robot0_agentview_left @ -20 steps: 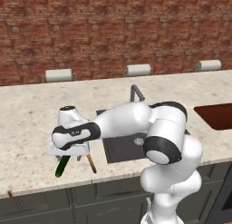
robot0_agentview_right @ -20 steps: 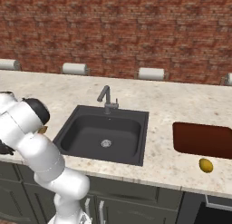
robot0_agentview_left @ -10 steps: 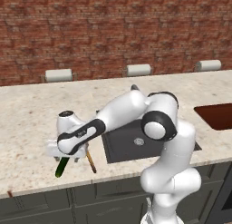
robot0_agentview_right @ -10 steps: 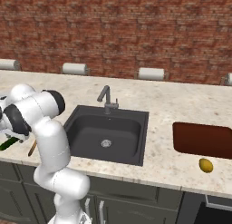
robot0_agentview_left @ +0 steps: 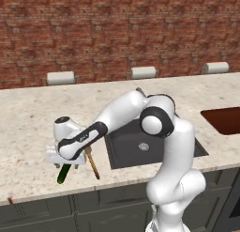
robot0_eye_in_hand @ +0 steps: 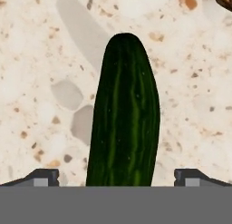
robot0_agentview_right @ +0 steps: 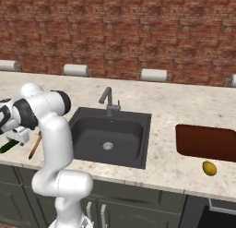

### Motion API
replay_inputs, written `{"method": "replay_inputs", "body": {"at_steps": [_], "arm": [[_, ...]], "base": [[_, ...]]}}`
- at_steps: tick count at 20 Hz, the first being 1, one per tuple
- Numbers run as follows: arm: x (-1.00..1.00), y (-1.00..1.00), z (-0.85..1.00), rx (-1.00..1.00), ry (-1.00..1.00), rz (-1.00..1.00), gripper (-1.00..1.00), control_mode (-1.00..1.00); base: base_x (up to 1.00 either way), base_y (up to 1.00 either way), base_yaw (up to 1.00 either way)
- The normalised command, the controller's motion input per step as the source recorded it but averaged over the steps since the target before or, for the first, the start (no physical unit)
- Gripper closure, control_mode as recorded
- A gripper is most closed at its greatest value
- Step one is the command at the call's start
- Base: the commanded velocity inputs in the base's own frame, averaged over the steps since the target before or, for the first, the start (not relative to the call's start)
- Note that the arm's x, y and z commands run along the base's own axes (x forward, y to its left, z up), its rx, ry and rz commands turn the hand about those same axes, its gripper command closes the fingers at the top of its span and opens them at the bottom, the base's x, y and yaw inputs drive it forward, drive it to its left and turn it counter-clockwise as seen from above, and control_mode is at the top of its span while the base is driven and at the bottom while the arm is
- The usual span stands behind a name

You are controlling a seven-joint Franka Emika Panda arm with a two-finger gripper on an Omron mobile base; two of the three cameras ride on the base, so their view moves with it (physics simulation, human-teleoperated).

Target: Pick up all produce items and place them in the sink. Turn on the sink faucet to wash them. Then turn the sink off and put them in the tray.

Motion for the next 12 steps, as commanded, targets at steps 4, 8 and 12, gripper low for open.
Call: {"method": "replay_inputs", "body": {"at_steps": [4,8,12], "arm": [[0.02,0.0,-0.07,0.0,0.08,0.0,1.0,-1.0],[0.0,-0.17,-0.01,0.0,0.01,0.0,1.0,-1.0],[0.0,-0.4,0.14,0.01,0.0,0.0,1.0,-1.0]], "base": [[0.0,0.0,0.0],[0.0,0.0,0.0],[0.0,0.0,0.0]]}}
